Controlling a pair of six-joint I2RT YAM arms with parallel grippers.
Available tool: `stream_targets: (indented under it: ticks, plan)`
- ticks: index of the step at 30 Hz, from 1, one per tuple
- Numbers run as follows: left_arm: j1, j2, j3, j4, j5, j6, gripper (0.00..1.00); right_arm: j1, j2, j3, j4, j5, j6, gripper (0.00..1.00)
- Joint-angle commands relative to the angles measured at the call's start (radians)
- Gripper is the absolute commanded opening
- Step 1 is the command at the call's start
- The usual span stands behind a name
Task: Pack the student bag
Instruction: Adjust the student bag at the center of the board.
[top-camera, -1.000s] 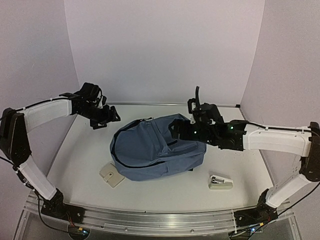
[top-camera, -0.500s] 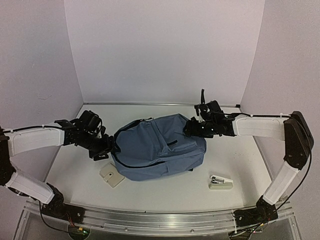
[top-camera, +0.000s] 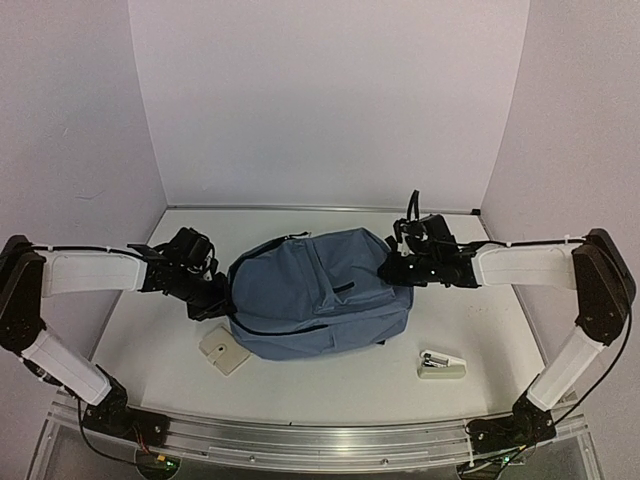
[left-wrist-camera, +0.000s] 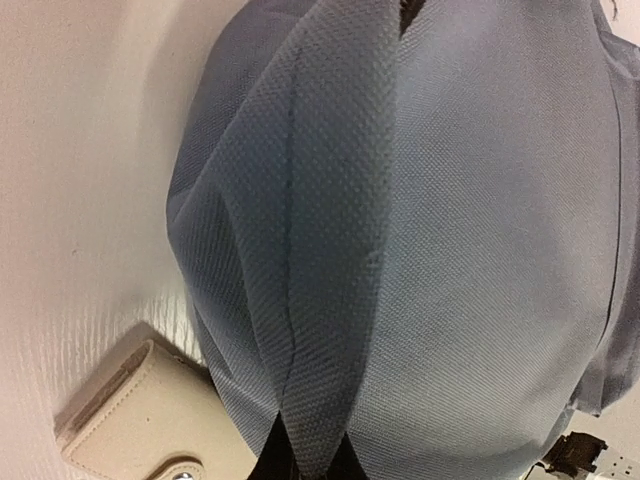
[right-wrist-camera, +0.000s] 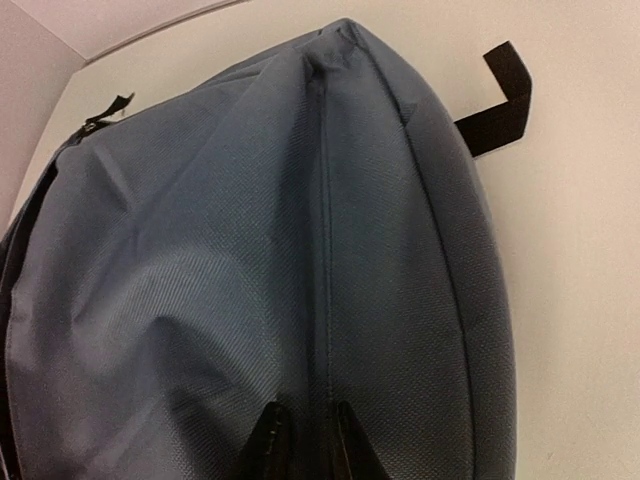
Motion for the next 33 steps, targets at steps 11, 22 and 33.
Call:
stream_targets:
  ticks: [11, 22, 33]
  plan:
    - [0.199, 0.293, 0.386, 0.038, 0.04, 0.285, 0.0, 0.127, -0.167, -0.206, 0.073, -0.172, 0.193, 0.08]
    - [0.274, 0.456, 0.643, -0.033, 0.018, 0.406, 0.18, 0.384, -0.197, -0.154, 0.132, -0.132, 0.334, 0.14]
    - [0.273, 0.139, 0.548, -0.174, -0.088, 0.382, 0.91, 0.405, -0.232, 0.119, -0.14, -0.053, 0.094, 0.55]
